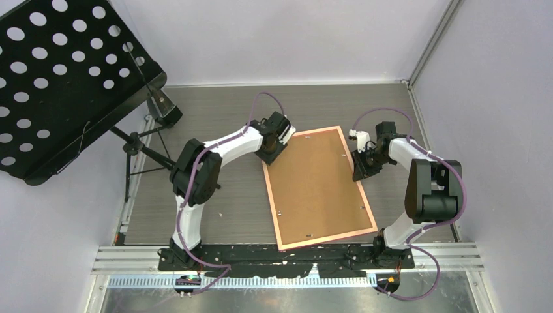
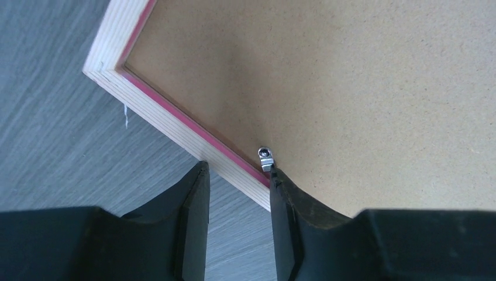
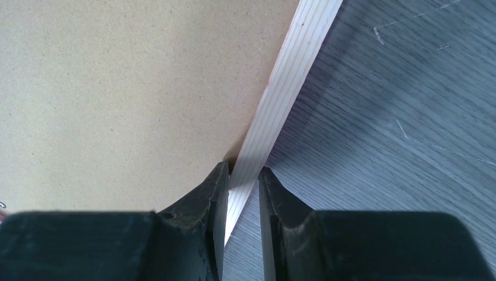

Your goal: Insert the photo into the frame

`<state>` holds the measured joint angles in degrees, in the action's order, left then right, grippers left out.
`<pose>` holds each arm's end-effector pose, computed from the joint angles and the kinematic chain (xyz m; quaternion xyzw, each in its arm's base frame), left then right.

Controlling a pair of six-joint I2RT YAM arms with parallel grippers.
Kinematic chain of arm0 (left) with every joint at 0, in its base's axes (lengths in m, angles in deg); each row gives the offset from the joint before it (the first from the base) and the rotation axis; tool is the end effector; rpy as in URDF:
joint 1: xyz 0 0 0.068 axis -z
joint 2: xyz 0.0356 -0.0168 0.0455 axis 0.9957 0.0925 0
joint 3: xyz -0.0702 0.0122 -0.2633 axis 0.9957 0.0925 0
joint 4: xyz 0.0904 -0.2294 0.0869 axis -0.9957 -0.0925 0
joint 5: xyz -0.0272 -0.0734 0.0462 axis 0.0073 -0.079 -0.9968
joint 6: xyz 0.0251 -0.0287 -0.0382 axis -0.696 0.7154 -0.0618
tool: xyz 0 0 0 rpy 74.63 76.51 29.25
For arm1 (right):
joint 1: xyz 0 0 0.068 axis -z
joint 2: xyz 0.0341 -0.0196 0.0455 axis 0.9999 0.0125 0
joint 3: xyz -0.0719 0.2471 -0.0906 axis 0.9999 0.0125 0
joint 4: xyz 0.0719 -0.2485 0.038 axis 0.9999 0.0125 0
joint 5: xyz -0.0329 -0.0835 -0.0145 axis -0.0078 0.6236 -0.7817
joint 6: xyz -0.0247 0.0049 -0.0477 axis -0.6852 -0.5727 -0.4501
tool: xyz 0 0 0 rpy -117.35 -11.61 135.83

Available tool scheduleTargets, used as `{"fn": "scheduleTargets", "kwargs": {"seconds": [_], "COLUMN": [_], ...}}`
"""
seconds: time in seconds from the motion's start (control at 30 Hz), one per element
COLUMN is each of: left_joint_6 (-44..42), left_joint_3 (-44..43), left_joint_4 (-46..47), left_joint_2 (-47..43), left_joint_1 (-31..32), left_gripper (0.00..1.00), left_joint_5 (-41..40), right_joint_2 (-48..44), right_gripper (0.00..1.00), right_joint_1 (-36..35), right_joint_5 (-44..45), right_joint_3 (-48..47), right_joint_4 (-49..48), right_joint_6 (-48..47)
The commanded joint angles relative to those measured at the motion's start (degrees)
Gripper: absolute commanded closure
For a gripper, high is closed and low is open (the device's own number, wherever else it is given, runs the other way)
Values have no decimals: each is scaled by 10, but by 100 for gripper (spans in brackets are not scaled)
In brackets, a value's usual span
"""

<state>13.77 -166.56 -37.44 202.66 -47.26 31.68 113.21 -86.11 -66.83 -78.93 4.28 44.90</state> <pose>0.3365 -0.2519 0.1779 0.3213 0.9273 0.0031 0.1920 0.2860 -0.0020 0.1640 -0.2411 0.9437 0.1598 0.1606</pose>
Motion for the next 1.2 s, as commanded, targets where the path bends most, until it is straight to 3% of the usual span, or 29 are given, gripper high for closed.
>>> {"fn": "scheduleTargets", "kwargs": {"seconds": [0.0,0.13,0.5,0.9,1.17], "left_joint_6": [-31,12,65,76,81], "left_joint_3": [-10,-26,-27,-49,-8], "left_joint_4": [5,-25,-43,-75,-51], "left_joint_2": [-4,3,-18,16,-5], "left_joint_1": [3,-3,-39,-67,-68], "left_gripper": [61,51,40,40,41], "left_joint_5": [-16,25,50,42,69], "right_joint_2": [-2,-6,13,0,17], "right_gripper": [95,95,94,95,95], "right_joint_1": [-1,-1,-3,-6,-3], "right_joint_5": [8,-12,-63,-104,-113], "right_joint_3": [-7,-9,-17,18,21], "right_joint_4": [-24,-20,-47,-127,-159], "right_joint_6": [-31,-17,105,194,242]}}
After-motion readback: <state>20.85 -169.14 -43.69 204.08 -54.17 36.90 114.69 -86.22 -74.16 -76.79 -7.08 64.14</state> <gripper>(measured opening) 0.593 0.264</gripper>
